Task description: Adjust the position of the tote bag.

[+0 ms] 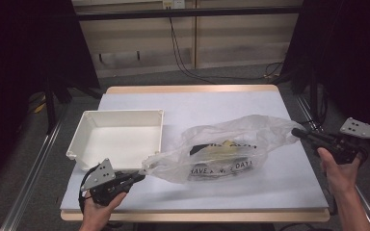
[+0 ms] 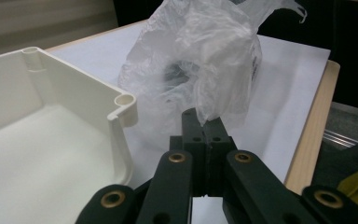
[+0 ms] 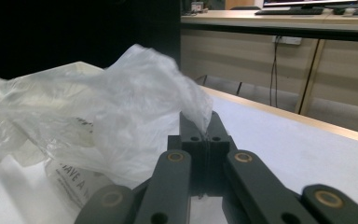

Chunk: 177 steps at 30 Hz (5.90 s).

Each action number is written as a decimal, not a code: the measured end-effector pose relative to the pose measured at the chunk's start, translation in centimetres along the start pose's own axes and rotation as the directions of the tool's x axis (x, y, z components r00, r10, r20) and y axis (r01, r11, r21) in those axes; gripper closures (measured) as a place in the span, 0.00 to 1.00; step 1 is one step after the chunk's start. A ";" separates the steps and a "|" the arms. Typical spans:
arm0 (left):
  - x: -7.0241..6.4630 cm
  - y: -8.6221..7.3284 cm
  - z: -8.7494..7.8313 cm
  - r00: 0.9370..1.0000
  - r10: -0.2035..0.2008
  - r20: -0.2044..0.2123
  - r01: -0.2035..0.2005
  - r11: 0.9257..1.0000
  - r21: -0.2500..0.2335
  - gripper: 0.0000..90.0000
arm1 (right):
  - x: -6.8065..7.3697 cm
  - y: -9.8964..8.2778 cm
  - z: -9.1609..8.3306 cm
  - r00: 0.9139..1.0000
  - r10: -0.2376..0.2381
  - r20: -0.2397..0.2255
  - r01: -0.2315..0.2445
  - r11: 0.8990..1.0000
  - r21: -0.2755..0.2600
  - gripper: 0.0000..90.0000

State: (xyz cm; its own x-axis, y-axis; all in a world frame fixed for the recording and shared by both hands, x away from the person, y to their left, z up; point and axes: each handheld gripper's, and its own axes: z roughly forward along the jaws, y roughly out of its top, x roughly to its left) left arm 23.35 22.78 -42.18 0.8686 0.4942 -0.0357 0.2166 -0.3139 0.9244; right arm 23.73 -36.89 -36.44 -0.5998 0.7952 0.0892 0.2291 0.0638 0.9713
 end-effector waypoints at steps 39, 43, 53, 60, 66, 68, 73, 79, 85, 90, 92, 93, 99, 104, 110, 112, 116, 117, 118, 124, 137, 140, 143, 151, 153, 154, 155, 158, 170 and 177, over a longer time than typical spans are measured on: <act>-1.2 3.0 -0.5 1.000 -0.023 0.000 0.023 0.994 -0.106 0.52 | 1.2 -0.3 -0.3 0.999 -0.029 -0.038 0.030 0.999 0.016 0.85; -1.3 3.9 -0.3 1.000 -0.003 -0.009 0.002 0.994 -0.111 0.49 | 1.6 -0.1 -0.9 0.999 -0.036 -0.040 0.036 0.999 0.012 0.80; -1.4 6.6 0.4 0.999 0.046 0.030 -0.041 0.989 -0.145 0.46 | 2.0 0.1 -3.0 0.999 -0.033 0.007 0.033 0.999 -0.008 0.63; -1.3 8.7 2.6 0.997 0.041 0.071 -0.030 0.988 -0.154 0.45 | 2.5 0.9 -3.6 0.999 -0.035 0.034 0.036 0.998 -0.042 0.55; -1.3 10.5 5.5 0.991 0.083 0.109 -0.071 0.991 -0.112 0.44 | 3.2 1.1 -3.3 0.999 -0.042 -0.014 0.042 0.998 -0.057 0.66; -1.3 10.9 6.5 0.988 0.085 0.131 -0.074 0.993 -0.091 0.43 | 4.5 1.2 -2.5 0.994 -0.069 -0.079 0.067 0.998 -0.018 0.76; -1.3 10.5 8.2 0.983 0.081 0.163 -0.077 0.996 -0.033 0.42 | 6.2 0.7 -0.3 0.984 -0.075 -0.160 0.077 0.997 0.012 0.83; -0.5 9.2 11.1 0.979 0.063 0.192 -0.074 0.996 0.052 0.62 | 7.8 -1.7 4.2 0.961 -0.041 -0.274 0.080 0.988 0.130 0.91; 0.2 8.6 12.7 0.982 0.068 0.176 -0.089 0.989 0.115 0.99 | 9.0 -2.0 7.6 0.942 -0.040 -0.334 0.108 0.976 0.189 0.93; 1.1 8.3 13.6 0.987 0.051 0.151 -0.074 0.985 0.155 1.00 | 9.2 -1.8 10.4 0.929 -0.038 -0.367 0.124 0.969 0.215 0.81; 1.6 8.2 13.8 0.989 0.038 0.142 -0.061 0.985 0.160 1.00 | 9.6 -2.2 11.3 0.930 -0.040 -0.366 0.138 0.959 0.246 0.71; 1.7 8.2 13.9 0.990 0.035 0.138 -0.057 0.986 0.156 1.00 | 9.6 -2.2 11.3 0.930 -0.040 -0.366 0.138 0.959 0.246 0.71; 2.1 8.0 14.3 0.990 0.032 0.138 -0.055 0.984 0.169 1.00 | 9.5 -2.6 12.7 0.938 -0.044 -0.343 0.141 0.954 0.266 0.51; 2.3 7.9 14.3 0.991 0.021 0.130 -0.043 0.984 0.171 1.00 | 8.9 -2.8 13.7 0.945 -0.041 -0.325 0.139 0.948 0.286 0.46; 2.7 7.8 14.7 0.992 0.028 0.120 -0.051 0.980 0.190 1.00 | 8.5 -3.6 15.6 0.945 -0.037 -0.325 0.150 0.932 0.330 0.65; 2.9 7.8 14.9 0.993 0.033 0.113 -0.057 0.975 0.213 1.00 | 8.6 -3.7 15.7 0.942 -0.032 -0.333 0.150 0.930 0.336 0.71; 3.9 7.8 15.2 0.995 0.013 0.096 -0.034 0.975 0.219 1.00 | 9.1 -4.0 15.3 0.922 -0.023 -0.387 0.165 0.927 0.337 1.00; 3.9 7.8 15.2 0.995 0.013 0.096 -0.034 0.975 0.219 1.00 | 9.4 -4.2 15.1 0.914 -0.017 -0.406 0.169 0.924 0.344 1.00; 3.8 7.8 15.3 0.996 0.006 0.094 -0.027 0.975 0.219 1.00 | 9.4 -4.2 15.1 0.914 -0.017 -0.406 0.169 0.924 0.344 1.00; 4.1 7.9 15.5 0.998 0.011 0.066 -0.026 0.969 0.247 1.00 | 11.1 -5.6 13.9 0.873 -0.001 -0.487 0.215 0.899 0.383 1.00; 5.2 8.1 16.1 1.000 0.021 0.020 -0.026 0.952 0.305 1.00 | 13.2 -10.1 12.6 0.822 0.024 -0.568 0.322 0.804 0.500 1.00; 4.9 8.0 16.2 1.000 0.010 0.027 -0.017 0.958 0.287 1.00 | 13.0 -10.4 12.8 0.829 0.030 -0.559 0.309 0.809 0.501 1.00; 4.5 7.7 16.0 0.999 -0.006 0.048 -0.007 0.963 0.270 1.00 | 12.7 -10.1 12.6 0.841 0.028 -0.540 0.282 0.830 0.481 0.90; 4.8 7.3 14.4 0.998 -0.036 0.058 0.023 0.977 0.211 0.97 | 12.2 -8.2 10.5 0.879 -0.001 -0.476 0.215 0.893 0.395 0.71; 4.7 7.4 14.2 0.997 -0.034 0.062 0.021 0.978 0.208 0.96 | 12.2 -8.1 10.2 0.881 0.002 -0.474 0.206 0.899 0.387 0.70; 4.6 7.4 14.0 0.998 -0.033 0.062 0.020 0.979 0.205 0.95 | 12.1 -8.0 9.9 0.883 -0.003 -0.470 0.204 0.904 0.377 0.70; 4.6 7.5 13.8 0.998 -0.031 0.060 0.018 0.979 0.201 0.94 | 12.1 -7.7 9.4 0.884 0.005 -0.468 0.188 0.912 0.365 0.70; 4.5 7.7 13.2 0.998 -0.030 0.063 0.018 0.983 0.181 0.91 | 12.2 -7.3 8.6 0.889 -0.002 -0.458 0.182 0.920 0.349 0.72; 3.0 9.1 10.7 0.998 0.008 0.069 -0.015 0.995 0.101 0.81 | 10.9 -4.2 6.5 0.915 -0.018 -0.404 0.135 0.956 0.262 0.87; 0.8 10.7 10.4 0.987 0.081 0.139 -0.091 0.993 0.072 0.92 | 10.7 -2.3 6.5 0.924 -0.051 -0.379 0.140 0.967 0.211 0.92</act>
State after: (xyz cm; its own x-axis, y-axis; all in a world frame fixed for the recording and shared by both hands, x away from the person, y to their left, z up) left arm 30.97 11.36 -36.31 0.9368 0.3497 -0.0136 0.1681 -0.4154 0.8940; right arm 21.77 -24.63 -39.15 -0.8566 0.5027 0.1165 0.2994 0.3002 0.9057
